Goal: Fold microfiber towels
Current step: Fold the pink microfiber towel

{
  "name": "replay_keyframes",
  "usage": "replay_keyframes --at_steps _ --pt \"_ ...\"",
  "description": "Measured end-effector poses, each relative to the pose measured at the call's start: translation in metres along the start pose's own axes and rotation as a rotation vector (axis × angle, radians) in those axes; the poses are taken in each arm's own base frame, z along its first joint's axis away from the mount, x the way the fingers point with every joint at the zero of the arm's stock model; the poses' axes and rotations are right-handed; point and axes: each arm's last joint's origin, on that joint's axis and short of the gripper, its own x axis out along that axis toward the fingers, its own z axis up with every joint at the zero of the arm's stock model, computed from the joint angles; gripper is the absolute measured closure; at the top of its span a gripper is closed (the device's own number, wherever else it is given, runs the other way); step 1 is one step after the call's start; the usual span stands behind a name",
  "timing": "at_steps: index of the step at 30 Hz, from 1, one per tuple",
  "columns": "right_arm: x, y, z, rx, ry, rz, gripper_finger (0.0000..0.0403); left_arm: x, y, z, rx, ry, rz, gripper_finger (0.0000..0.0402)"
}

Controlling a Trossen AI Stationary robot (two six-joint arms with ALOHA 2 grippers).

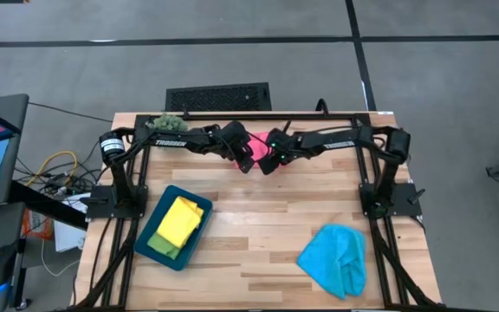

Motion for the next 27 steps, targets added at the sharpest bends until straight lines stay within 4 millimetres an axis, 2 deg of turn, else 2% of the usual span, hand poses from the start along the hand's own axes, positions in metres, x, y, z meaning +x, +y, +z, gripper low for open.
replay_keyframes --at_steps 3,8,14,19,24,27 --pt "0.007 -0.001 -0.001 0.000 0.002 -0.012 0.0233 0.000 0.001 -0.002 -0.002 0.018 0.006 0.0239" --pt "0.005 -0.006 0.009 0.024 -0.017 -0.004 0.0234 0.000 0.003 -0.009 -0.035 0.092 0.037 0.0239" --pt "-0.032 -0.007 0.025 0.046 -0.118 0.044 0.0232 -0.002 0.006 -0.021 -0.196 0.187 0.143 0.0239" --pt "-0.065 -0.016 0.034 0.074 -0.183 0.054 0.0234 -0.001 0.007 -0.027 -0.399 0.162 0.219 0.0239" --pt "-0.075 -0.020 0.035 0.055 -0.185 0.044 0.0234 0.011 0.013 -0.035 -0.574 0.020 0.141 0.0239" --pt "-0.075 -0.021 0.033 0.038 -0.165 0.035 0.0234 0.016 0.020 -0.046 -0.662 -0.044 0.177 0.0239"
